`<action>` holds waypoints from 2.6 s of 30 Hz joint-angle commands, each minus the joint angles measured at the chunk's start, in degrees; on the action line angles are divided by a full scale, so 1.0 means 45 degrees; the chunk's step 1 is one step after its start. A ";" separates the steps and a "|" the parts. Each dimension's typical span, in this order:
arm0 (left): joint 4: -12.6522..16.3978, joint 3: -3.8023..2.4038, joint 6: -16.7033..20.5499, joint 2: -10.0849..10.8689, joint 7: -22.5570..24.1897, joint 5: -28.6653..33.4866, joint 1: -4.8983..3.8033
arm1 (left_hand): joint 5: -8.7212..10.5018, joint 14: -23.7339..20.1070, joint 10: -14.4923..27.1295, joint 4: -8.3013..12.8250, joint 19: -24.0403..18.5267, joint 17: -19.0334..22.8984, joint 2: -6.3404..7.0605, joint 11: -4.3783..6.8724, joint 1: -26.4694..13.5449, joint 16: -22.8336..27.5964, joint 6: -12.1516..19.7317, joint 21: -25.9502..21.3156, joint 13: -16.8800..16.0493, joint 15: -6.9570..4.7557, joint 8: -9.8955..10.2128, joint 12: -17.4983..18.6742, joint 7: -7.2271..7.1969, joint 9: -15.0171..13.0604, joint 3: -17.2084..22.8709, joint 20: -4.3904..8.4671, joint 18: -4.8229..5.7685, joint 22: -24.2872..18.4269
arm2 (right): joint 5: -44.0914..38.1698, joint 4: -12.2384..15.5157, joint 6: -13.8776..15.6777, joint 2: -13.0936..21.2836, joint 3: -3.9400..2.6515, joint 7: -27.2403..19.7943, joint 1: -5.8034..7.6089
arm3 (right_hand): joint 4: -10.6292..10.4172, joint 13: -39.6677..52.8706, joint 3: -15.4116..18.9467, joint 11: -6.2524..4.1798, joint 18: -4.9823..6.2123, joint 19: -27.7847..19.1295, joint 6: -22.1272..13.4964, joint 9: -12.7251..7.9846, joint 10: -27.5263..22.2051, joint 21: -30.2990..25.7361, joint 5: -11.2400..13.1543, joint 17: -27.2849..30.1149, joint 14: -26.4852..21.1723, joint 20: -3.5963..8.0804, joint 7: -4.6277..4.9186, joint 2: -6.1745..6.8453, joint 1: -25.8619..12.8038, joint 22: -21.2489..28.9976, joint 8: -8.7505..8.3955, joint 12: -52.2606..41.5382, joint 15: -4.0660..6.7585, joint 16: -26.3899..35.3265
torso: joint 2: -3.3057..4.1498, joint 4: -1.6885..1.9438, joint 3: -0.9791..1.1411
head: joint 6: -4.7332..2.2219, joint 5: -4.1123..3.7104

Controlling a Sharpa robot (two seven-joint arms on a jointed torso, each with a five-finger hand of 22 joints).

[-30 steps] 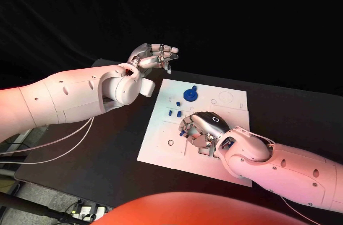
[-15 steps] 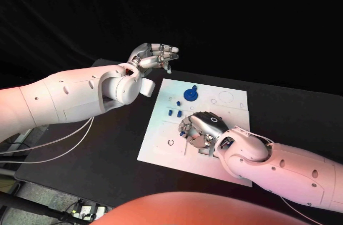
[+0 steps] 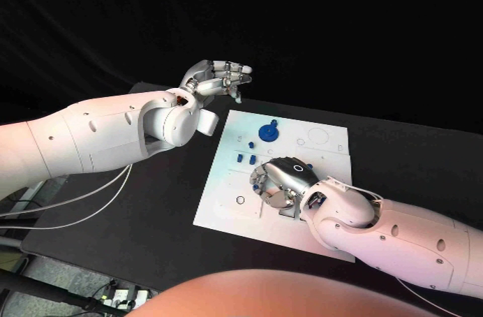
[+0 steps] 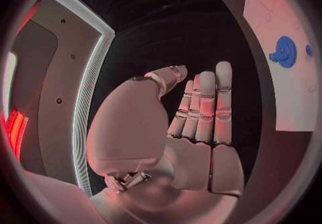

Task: Assemble the parts on the task board

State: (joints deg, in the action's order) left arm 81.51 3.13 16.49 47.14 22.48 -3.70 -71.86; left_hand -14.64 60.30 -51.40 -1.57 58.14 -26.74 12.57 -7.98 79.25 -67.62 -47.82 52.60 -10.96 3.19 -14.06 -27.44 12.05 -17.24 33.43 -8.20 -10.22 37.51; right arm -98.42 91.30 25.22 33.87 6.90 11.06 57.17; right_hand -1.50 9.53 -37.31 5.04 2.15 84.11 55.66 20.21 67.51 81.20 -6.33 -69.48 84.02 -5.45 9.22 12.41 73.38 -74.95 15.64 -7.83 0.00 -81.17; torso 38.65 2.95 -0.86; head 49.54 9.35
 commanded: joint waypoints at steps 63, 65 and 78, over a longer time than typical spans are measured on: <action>0.0042 0.0054 -0.0303 0.0207 0.0024 0.0050 -0.0004 | -0.0049 -0.0075 0.0180 0.0018 -0.0073 0.0045 0.0000 -0.0034 0.0041 -0.0083 0.0176 0.0042 0.0017 0.0029 -0.0021 -0.0087 0.0022 0.0017 -0.0036 -0.0006 -0.0078 0.0022 | 0.1369 0.0530 -0.2146 0.3096 -0.0204 -0.0412 0.1807 | -0.1298 -0.1168 0.4432 -0.0054 0.0187 0.0181 -0.0277 -0.0615 -0.0946 -0.1083 -0.0803 0.0768 0.0313 -0.0124 -0.0250 -0.0630 0.1567 -0.1895 -0.1171 -0.0690 -0.0004 0.0310 | -0.0020 -0.0043 -0.0007 | -0.0513 -0.0722; 0.0042 0.0054 -0.0299 0.0210 0.0022 0.0051 -0.0004 | -0.0049 -0.0075 0.0180 0.0018 -0.0073 0.0045 0.0000 -0.0034 0.0041 -0.0083 0.0176 0.0042 0.0017 0.0029 -0.0021 -0.0087 0.0022 0.0017 -0.0036 -0.0006 -0.0078 0.0022 | 0.1382 0.0492 -0.2167 0.3066 -0.0199 -0.0411 0.1804 | -0.1376 -0.1187 0.4052 -0.0078 0.0176 0.0205 -0.0149 -0.0630 -0.0769 -0.1040 -0.0491 0.0775 0.0321 -0.0088 -0.0257 -0.0597 0.1585 -0.1924 -0.1164 -0.0632 0.0011 0.0306 | -0.0021 -0.0054 -0.0002 | -0.0513 -0.0710; 0.0042 0.0053 -0.0311 0.0206 -0.0018 0.0051 -0.0004 | -0.0050 -0.0072 0.0188 0.0010 -0.0073 0.0051 -0.0013 -0.0035 0.0035 -0.0091 0.0180 0.0043 0.0016 0.0031 -0.0031 -0.0105 0.0024 0.0016 -0.0037 -0.0011 -0.0078 0.0023 | 0.1224 0.0181 -0.2323 0.2888 -0.0168 -0.0235 0.1791 | -0.1362 -0.1160 0.2049 -0.0179 0.0077 0.0389 0.0727 -0.0519 0.0072 -0.0587 0.0258 0.0657 0.0370 0.0011 -0.0301 -0.0604 0.1678 -0.2185 -0.0890 -0.0384 0.0094 0.0205 | -0.0016 -0.0049 0.0012 | -0.0497 -0.0743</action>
State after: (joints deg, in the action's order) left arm 81.55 3.41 15.83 48.13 22.07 -3.70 -71.84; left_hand -14.64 60.30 -51.00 -1.58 58.14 -26.58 12.57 -7.99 79.25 -67.83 -47.41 52.60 -10.98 3.18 -14.06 -27.71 12.06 -17.22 33.44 -8.20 -10.22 37.52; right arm -92.17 92.29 16.09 46.99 6.05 9.84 65.33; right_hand -7.71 4.27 -27.80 4.27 3.08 84.10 58.44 17.79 67.49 78.21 -5.51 -66.47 83.93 -5.83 7.89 9.44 80.62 -74.95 11.28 -9.75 0.13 -79.99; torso 38.56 2.68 -0.80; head 47.29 6.04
